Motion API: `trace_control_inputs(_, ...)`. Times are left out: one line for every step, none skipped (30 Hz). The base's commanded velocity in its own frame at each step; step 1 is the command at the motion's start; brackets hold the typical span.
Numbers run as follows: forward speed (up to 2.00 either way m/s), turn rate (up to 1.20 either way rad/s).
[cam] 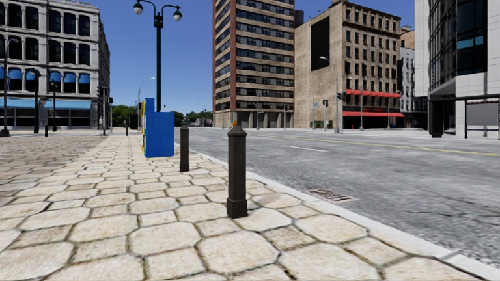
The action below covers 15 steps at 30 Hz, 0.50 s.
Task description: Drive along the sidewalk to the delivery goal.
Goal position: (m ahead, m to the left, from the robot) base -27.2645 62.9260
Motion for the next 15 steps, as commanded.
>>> trace_control_inputs(0.6, 0.45)
trace_control_inputs(0.6, 0.45)
trace_control_inputs(0.6, 0.45)
trace_control_inputs(0.6, 0.45)
trace_control_inputs(0.6, 0.45)
trace_control_inputs(0.6, 0.45)
trace_control_inputs(0.6, 0.45)
trace_control_inputs(0.61, 0.45)
trace_control_inputs(0.61, 0.45)
trace_control_inputs(0.61, 0.45)
trace_control_inputs(0.63, 0.45)
trace_control_inputs(0.66, 0.45)
trace_control_inputs(0.67, 0.45)
trace_control_inputs(0.68, 0.45)
trace_control_inputs(0.68, 0.45)
